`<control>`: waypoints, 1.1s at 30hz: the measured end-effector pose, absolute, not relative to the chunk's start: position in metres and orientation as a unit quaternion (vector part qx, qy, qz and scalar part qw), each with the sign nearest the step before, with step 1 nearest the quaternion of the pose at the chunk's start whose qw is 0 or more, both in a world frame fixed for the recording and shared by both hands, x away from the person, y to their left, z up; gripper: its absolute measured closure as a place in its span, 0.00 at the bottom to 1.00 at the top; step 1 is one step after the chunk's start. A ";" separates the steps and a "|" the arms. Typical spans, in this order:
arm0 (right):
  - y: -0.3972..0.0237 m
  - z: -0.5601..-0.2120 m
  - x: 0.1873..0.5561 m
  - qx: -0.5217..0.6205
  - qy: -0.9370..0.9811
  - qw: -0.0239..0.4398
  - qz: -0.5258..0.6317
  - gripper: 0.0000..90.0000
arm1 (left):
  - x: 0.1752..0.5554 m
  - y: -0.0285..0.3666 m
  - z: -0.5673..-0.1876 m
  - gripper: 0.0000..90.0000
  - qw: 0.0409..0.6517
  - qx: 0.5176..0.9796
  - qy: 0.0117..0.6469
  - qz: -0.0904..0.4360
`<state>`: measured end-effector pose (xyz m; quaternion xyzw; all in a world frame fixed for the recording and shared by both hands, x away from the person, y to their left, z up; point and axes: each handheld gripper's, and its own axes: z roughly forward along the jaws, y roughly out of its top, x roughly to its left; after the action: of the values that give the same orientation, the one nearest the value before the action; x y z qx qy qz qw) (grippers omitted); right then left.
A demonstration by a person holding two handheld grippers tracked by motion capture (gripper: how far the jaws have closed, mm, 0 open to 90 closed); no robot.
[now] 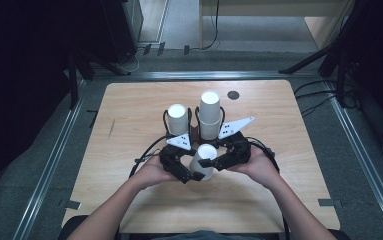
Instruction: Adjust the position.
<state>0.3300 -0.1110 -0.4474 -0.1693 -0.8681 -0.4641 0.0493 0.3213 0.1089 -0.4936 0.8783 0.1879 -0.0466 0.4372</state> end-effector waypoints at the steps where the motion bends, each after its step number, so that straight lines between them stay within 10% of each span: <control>1: -0.111 -0.447 0.330 -0.169 -0.867 0.049 -0.466 0.38 | 0.321 0.109 -0.493 0.06 0.441 0.876 0.187 -0.045; 13: -0.112 -0.444 0.330 -0.168 -0.855 0.072 -0.486 0.38 | 0.316 0.112 -0.484 0.33 0.447 0.883 0.140 -0.028; 18: -0.115 -0.445 0.332 -0.171 -0.860 0.070 -0.475 0.24 | 0.319 0.117 -0.480 0.35 0.434 0.888 0.149 -0.037; 33: -0.115 -0.466 0.329 -0.140 -0.918 0.047 -0.367 0.29 | 0.326 0.129 -0.467 0.34 0.364 0.920 0.146 -0.013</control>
<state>0.3294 -0.1151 -0.4664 -0.1398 -0.9183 -0.3674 0.0473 0.3256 0.1292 -0.4674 0.9196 0.1462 -0.0135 0.3643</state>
